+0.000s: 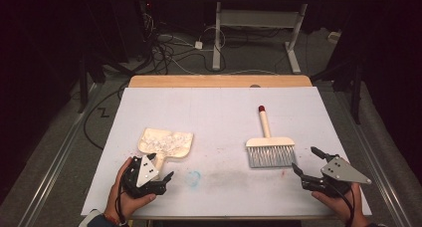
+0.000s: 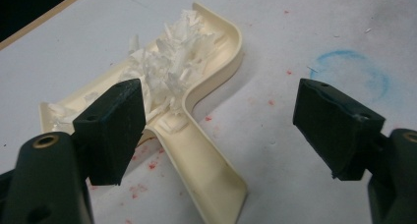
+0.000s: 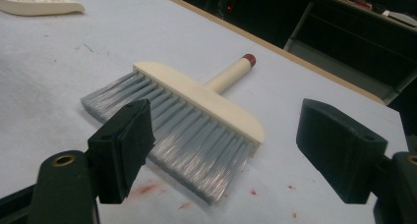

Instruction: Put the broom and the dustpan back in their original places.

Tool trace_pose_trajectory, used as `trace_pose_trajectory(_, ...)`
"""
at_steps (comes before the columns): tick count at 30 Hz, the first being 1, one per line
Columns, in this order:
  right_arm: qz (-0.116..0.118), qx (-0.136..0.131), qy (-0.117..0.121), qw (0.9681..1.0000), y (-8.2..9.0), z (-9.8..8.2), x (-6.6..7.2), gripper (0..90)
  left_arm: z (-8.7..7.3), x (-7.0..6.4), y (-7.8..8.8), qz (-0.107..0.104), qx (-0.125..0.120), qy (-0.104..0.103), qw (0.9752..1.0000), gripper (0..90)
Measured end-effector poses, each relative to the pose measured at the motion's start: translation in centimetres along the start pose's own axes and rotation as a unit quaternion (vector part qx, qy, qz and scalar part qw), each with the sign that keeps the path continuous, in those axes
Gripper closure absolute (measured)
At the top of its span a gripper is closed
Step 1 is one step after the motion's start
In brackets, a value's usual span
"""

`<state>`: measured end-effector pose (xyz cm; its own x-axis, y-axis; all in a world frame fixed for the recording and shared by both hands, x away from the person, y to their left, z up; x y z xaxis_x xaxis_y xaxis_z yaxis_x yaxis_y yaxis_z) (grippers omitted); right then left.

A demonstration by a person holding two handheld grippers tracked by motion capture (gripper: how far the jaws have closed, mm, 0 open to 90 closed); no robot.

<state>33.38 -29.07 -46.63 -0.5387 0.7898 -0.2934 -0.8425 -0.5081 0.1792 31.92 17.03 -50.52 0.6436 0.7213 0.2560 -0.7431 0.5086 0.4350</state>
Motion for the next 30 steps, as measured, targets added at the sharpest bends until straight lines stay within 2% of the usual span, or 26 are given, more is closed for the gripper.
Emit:
trace_pose_trajectory(4,0.003,-0.001,-0.005,1.0,-0.1,0.13,0.14,23.2,0.05,0.07,0.04,0.003,-0.001,-0.001,1.0,19.2)
trace_pose_trajectory(19,0.001,0.001,0.006,1.0,0.04,0.2,0.11,23.0,0.09,-0.03,-0.19,0.0,0.002,-0.004,1.0,19.2)
trace_pose_trajectory(30,-0.002,0.001,0.003,1.0,0.01,0.01,-0.12,22.8,0.25,0.14,-0.6,0.0,0.003,-0.001,1.0,19.2)
Point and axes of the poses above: each handheld gripper's, and its own axes: y roughly backward along the jaws, z roughly out of its top, x roughly to its left, the point moved 6 cm from there along -y, roughly forward along the jaws, and after that the axes turned 11 degrees about -x, right-handed, at the moved point
